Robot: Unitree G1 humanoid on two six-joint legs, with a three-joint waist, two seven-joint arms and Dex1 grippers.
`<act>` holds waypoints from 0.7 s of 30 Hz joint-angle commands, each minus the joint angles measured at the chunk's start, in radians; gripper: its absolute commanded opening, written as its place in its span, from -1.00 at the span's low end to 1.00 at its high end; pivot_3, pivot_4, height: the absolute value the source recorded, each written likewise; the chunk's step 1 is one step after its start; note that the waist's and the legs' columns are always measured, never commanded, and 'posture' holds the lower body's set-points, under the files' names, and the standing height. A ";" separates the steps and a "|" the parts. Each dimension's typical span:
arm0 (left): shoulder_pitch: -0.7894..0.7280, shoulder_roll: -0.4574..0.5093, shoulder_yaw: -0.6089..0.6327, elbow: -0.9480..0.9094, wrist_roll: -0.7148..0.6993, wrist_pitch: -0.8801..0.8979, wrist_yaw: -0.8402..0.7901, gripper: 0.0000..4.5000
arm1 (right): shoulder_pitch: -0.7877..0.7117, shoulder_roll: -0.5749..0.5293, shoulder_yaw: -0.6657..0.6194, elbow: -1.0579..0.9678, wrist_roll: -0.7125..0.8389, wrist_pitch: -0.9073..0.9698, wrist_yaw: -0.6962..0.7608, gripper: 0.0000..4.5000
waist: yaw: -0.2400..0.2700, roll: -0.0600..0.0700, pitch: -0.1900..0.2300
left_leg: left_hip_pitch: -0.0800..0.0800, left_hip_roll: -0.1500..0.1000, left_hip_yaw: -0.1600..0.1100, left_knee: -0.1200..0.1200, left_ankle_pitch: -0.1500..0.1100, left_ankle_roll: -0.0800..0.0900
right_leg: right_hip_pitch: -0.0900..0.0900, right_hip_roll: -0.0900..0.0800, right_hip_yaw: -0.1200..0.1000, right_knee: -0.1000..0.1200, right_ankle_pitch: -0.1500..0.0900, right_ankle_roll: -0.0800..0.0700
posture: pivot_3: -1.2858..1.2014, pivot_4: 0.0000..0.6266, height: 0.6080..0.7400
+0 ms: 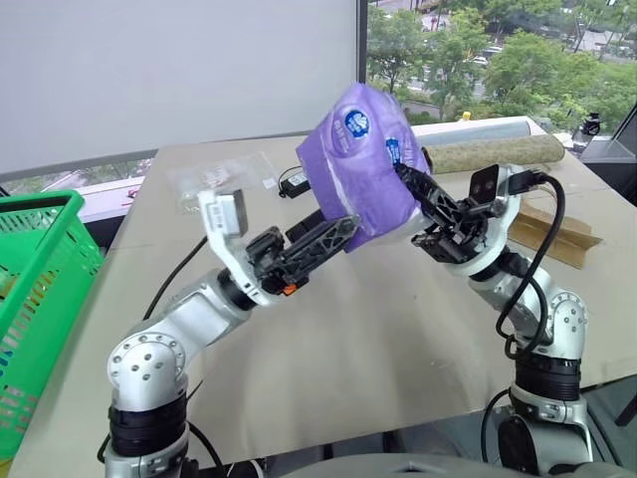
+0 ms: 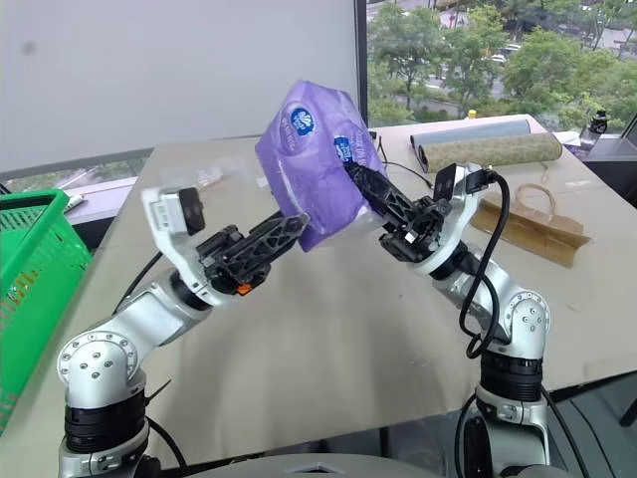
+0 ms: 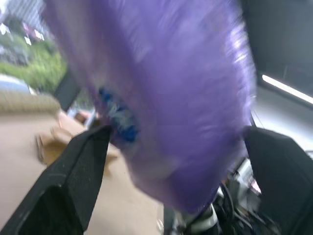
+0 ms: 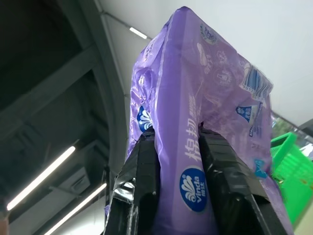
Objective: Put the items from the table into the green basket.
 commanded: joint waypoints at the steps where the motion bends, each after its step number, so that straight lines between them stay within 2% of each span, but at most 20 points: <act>1: -0.023 0.009 -0.016 0.000 0.008 -0.015 -0.027 0.70 | 0.003 -0.023 0.031 -0.052 0.026 -0.025 0.020 -0.81 | 0.000 0.000 0.000 | 0.000 0.000 0.000 0.000 0.000 0.000 | 0.000 0.000 0.000 0.000 0.000 0.000 | -0.06 -1.00 1.00; 4: -0.017 0.007 -0.013 0.004 0.013 -0.023 -0.044 0.14 | 0.012 -0.051 0.050 -0.063 -0.017 -0.036 0.036 -0.81 | 0.000 0.000 0.000 | 0.000 0.000 0.000 0.000 0.000 0.000 | 0.000 0.000 0.000 -0.001 0.000 0.000 | -0.06 -1.00 1.00; 5: -0.014 0.006 -0.012 0.003 0.016 -0.026 -0.049 -0.13 | 0.015 -0.059 0.057 -0.062 -0.036 -0.041 0.036 -0.46 | -0.001 0.000 0.000 | 0.000 0.000 0.000 0.000 0.000 0.000 | 0.000 0.000 0.000 -0.001 0.000 0.000 | -0.06 -1.00 1.00; 7: -0.008 0.002 -0.008 0.002 0.022 -0.034 -0.053 -0.44 | 0.018 -0.073 0.066 -0.058 -0.058 -0.045 0.049 -0.23 | -0.002 0.001 0.000 | 0.000 0.000 0.000 0.000 0.000 0.000 | 0.000 0.001 0.000 -0.001 0.000 0.000 | -0.05 -1.00 1.00; 8: -0.005 -0.001 -0.006 0.000 0.025 -0.039 -0.052 -0.61 | 0.018 -0.080 0.068 -0.056 -0.063 -0.046 0.055 0.03 | -0.001 0.001 0.000 | 0.000 0.000 0.001 0.000 0.000 0.000 | 0.000 0.001 0.001 -0.001 0.000 0.000 | -0.05 -1.00 1.00; 9: -0.002 -0.003 -0.004 -0.001 0.026 -0.043 -0.051 -0.68 | 0.017 -0.086 0.071 -0.053 -0.067 -0.048 0.060 0.22 | -0.001 0.001 0.000 | 0.000 0.000 0.000 0.000 0.000 0.000 | 0.000 0.001 0.001 -0.001 0.000 0.000 | -0.05 -1.00 1.00; 10: 0.003 -0.005 -0.002 -0.004 0.030 -0.048 -0.051 -0.70 | 0.016 -0.093 0.073 -0.050 -0.071 -0.050 0.065 0.38 | 0.001 0.001 0.000 | 0.000 0.000 0.000 0.000 0.000 0.000 | 0.000 0.001 0.001 -0.001 0.000 0.000 | -0.04 -1.00 1.00; 12: 0.014 -0.003 0.002 -0.010 0.050 -0.060 -0.050 -0.71 | 0.008 -0.105 0.072 -0.028 -0.077 -0.061 0.052 0.83 | 0.002 0.001 0.000 | 0.000 0.000 0.001 0.000 0.000 0.000 | 0.000 0.001 0.001 -0.001 0.000 0.000 | -0.04 -1.00 1.00; 13: 0.019 -0.002 0.004 -0.013 0.061 -0.067 -0.048 -0.71 | 0.005 -0.112 0.068 -0.016 -0.081 -0.068 0.044 0.97 | 0.003 0.001 0.000 | 0.000 0.000 0.001 0.000 0.000 0.000 | 0.000 0.001 0.001 -0.001 0.000 0.000 | -0.03 -1.00 1.00; 16: 0.035 0.014 0.034 -0.027 0.143 -0.114 -0.037 -0.71 | 0.001 -0.156 0.033 0.013 -0.134 -0.074 0.094 1.00 | 0.007 0.001 0.000 | 0.000 0.000 0.001 0.000 0.000 0.000 | 0.000 0.001 0.001 -0.001 0.000 0.000 | -0.02 -1.00 1.00; 19: 0.071 0.158 0.153 -0.065 0.294 -0.127 0.041 -0.71 | -0.009 -0.325 0.037 0.024 -0.506 -0.167 0.328 1.00 | 0.011 0.001 0.001 | 0.000 0.000 0.001 0.000 0.000 0.000 | 0.000 0.002 0.001 -0.001 0.000 0.000 | 0.00 -1.00 1.00; 21: 0.097 0.279 0.258 -0.060 0.383 -0.107 0.104 -0.71 | -0.023 -0.430 0.088 0.013 -0.714 -0.260 0.503 1.00 | 0.017 0.000 0.002 | 0.000 0.000 0.002 -0.001 0.000 0.000 | -0.001 0.002 0.001 -0.002 0.000 0.000 | 0.03 -1.00 1.00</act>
